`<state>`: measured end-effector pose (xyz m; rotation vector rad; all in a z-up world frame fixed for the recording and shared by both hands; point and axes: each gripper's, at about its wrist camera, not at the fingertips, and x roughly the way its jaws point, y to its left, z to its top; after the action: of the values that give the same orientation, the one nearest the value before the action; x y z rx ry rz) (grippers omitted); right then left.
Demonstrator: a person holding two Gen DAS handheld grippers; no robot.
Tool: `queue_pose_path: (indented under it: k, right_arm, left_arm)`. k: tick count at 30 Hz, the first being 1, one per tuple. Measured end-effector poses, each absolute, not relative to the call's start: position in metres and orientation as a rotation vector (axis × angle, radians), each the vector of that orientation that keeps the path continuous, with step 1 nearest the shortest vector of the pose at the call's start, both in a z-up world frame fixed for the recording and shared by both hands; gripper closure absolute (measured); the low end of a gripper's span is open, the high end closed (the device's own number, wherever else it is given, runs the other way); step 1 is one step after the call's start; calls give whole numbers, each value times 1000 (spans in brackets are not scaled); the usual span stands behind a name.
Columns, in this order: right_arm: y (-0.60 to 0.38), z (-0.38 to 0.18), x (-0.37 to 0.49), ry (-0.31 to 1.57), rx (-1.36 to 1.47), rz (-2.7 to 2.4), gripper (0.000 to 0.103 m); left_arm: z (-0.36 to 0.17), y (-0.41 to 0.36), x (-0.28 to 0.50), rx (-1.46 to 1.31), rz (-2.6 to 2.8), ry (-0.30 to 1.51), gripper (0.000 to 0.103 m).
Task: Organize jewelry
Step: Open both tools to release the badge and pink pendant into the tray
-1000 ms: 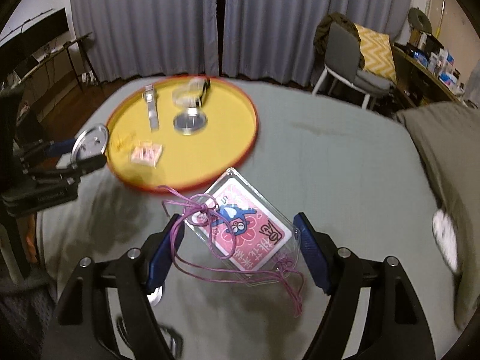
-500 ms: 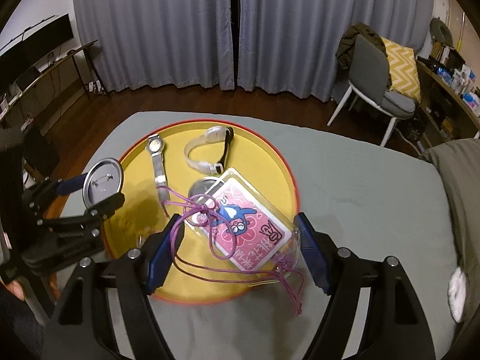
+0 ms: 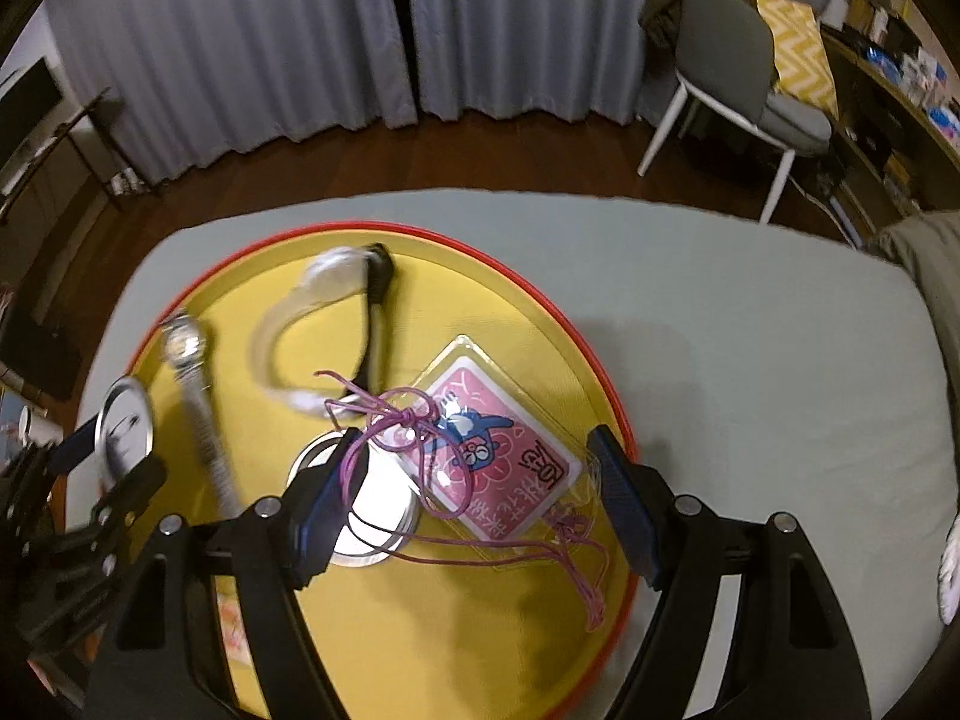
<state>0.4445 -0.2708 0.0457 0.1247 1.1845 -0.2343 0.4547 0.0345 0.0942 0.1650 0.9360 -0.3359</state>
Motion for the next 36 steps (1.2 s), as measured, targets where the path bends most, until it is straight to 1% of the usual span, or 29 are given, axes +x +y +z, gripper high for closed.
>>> queue_pose_path:
  k: [8, 15, 24, 32, 33, 36]
  right_arm:
    - [-282, 11, 469, 1236, 194, -308, 32]
    - [-282, 2, 484, 1261, 164, -329, 32]
    - [-284, -2, 483, 1237, 181, -335, 31]
    - [-287, 1, 484, 1241, 197, -336, 30]
    - [-287, 2, 483, 1237, 199, -335, 30]
    - [-289, 8, 481, 1219, 211, -316, 17]
  left_arm:
    - [73, 32, 460, 201, -361, 945, 31]
    - [62, 36, 463, 227, -359, 939, 31]
    - [60, 35, 462, 225, -358, 926, 31]
    - [63, 38, 467, 163, -380, 965, 23]
    - [64, 38, 468, 156, -384, 966, 22]
    - [70, 38, 465, 152, -382, 945, 18]
